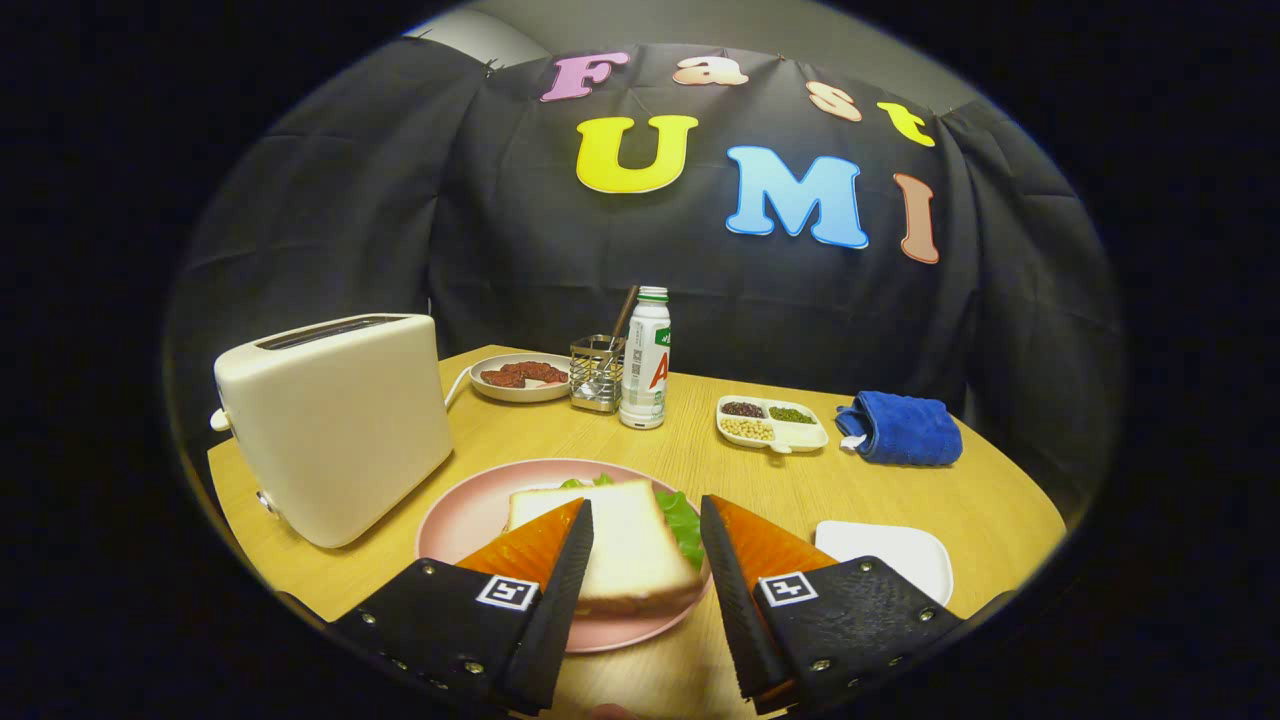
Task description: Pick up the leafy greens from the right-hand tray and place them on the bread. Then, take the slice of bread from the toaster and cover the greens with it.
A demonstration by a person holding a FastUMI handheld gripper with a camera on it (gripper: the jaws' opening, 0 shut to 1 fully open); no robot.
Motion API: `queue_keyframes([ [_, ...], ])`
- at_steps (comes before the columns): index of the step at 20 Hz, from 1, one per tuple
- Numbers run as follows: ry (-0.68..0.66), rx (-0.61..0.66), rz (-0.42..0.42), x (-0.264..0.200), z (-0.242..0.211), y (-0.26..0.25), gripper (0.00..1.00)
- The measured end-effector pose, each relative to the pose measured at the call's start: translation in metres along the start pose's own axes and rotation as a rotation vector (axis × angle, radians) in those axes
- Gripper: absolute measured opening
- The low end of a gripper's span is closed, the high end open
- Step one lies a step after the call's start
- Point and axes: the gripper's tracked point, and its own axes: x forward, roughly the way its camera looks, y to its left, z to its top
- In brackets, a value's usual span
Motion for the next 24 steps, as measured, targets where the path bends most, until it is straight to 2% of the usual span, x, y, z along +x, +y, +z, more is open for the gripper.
queue_keyframes([
  [3,-0.016,0.028,0.003,-0.002,0.006,-0.010,0.66],
  [7,-0.095,0.064,-0.013,-0.016,0.035,-0.043,0.66],
  [14,-0.232,0.083,-0.051,-0.052,0.068,-0.132,0.65],
  [24,-0.292,0.071,-0.128,-0.072,0.074,-0.259,0.65],
])
